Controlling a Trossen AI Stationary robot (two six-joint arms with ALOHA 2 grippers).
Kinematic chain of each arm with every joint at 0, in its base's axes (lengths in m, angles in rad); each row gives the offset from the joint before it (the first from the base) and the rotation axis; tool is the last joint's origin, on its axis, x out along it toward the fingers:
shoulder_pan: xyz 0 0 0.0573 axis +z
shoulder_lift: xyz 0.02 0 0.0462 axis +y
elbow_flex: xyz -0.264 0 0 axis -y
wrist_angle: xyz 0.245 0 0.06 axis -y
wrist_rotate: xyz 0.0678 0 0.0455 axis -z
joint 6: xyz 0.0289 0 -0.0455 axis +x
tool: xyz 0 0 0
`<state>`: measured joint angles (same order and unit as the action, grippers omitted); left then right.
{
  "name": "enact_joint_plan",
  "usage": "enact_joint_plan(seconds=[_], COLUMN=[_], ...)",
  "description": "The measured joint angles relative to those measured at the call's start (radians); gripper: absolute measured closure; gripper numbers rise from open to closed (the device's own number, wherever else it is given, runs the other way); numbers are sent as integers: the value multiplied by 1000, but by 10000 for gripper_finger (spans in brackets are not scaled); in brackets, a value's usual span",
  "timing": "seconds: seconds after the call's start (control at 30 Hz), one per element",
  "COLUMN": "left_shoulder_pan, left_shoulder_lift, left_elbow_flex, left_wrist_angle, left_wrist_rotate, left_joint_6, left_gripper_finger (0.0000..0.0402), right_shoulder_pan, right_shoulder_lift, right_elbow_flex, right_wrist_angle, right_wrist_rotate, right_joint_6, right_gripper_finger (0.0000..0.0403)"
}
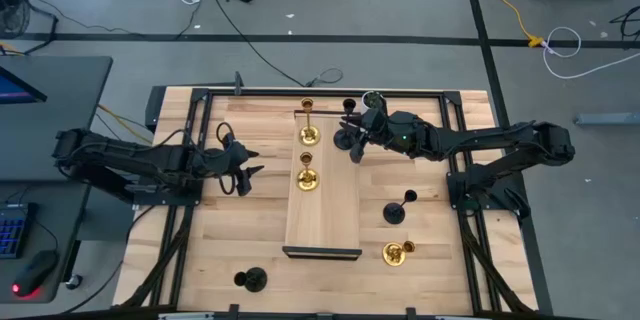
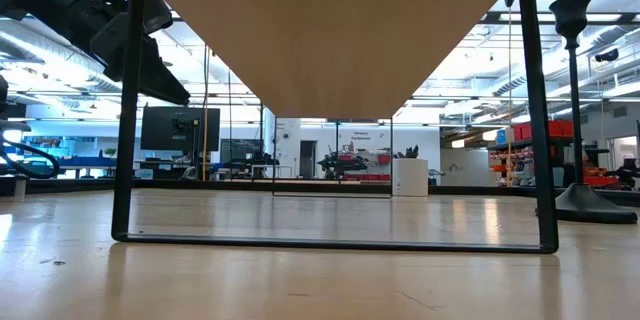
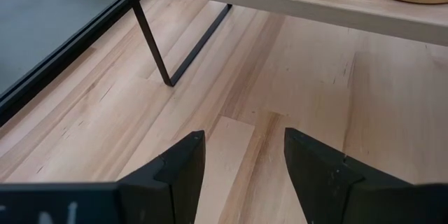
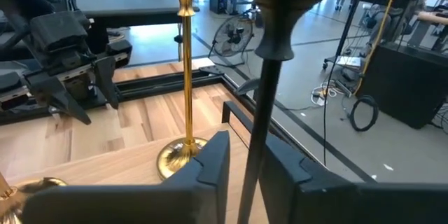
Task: Pick & Place candle stick holders
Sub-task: Put the top black candle holder on the shelf
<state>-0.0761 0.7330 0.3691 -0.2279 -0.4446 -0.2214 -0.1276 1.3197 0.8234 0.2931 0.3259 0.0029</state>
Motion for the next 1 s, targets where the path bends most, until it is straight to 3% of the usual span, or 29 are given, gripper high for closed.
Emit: enact_joint_plan(seconds=[0.2,0.33,0.77,1.0], left_shoulder_pan=[0,0,0,0], left_shoulder_lift=[0,0,0,0], left_elbow_flex=[0,0,0,0], left_wrist_angle=[0,0,-1,-1], left_wrist_rotate=[0,0,0,0], left_joint_6=[0,0,0,0], left_gripper_finger=[204,204,204,204], right_shoulder_pan=[0,0,1,17], right_shoulder_lift=[-2,-6,-76,-163], right_elbow_flex=[0,0,-1,-1], right_wrist_angle=[3,4,-56,-198], right_wrist_rotate=[63,50,50,50], right_joint_6=[-12,-12,-25,-57], right_gripper_finger=[304,282,148,108])
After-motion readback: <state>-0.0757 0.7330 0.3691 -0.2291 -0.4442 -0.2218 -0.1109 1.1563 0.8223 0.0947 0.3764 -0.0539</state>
